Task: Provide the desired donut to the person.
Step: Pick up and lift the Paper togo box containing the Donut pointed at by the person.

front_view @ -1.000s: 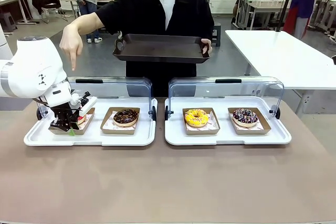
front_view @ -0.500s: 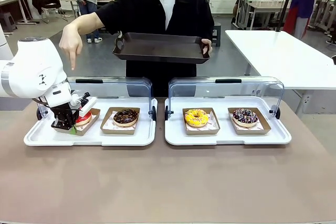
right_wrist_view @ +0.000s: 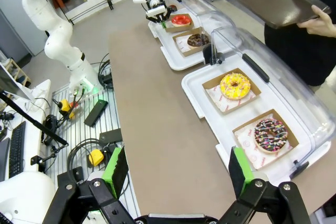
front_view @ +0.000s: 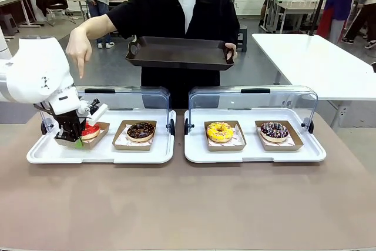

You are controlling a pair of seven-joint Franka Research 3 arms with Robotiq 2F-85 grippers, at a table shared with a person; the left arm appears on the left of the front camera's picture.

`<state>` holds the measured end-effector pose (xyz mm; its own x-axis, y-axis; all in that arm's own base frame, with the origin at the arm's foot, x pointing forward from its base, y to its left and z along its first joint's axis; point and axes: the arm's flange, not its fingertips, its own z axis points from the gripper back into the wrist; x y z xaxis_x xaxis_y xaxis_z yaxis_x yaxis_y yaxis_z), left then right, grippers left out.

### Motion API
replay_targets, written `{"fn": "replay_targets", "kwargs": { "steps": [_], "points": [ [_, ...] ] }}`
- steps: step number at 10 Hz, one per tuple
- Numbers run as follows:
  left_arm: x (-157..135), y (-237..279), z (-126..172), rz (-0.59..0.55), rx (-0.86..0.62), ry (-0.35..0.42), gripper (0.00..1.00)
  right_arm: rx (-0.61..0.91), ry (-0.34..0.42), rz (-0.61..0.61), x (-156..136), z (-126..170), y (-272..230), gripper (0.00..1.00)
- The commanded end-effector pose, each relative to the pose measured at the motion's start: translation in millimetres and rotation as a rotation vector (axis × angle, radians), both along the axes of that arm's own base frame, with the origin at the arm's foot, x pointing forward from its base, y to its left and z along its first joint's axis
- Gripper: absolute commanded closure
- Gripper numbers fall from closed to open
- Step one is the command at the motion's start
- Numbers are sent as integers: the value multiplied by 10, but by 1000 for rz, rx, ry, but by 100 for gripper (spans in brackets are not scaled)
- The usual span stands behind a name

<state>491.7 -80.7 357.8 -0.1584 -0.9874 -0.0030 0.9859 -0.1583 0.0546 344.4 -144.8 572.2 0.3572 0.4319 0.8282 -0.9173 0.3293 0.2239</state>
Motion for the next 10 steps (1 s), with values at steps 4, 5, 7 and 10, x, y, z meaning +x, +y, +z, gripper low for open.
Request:
{"fn": "replay_targets", "kwargs": {
  "steps": [4,5,7,10],
  "points": [
    [-451,-5,1506,97,2,-27,100,25,-16,6,26,5,6,0],
    [-524,-4,1791,122,-17,-40,100,25,-16,6,26,5,6,0],
    [-569,-94,2317,208,-33,-42,100,25,-16,6,26,5,6,0],
    [-436,-356,2770,224,-66,-64,100,25,-16,6,26,5,6,0]
  ]
}}
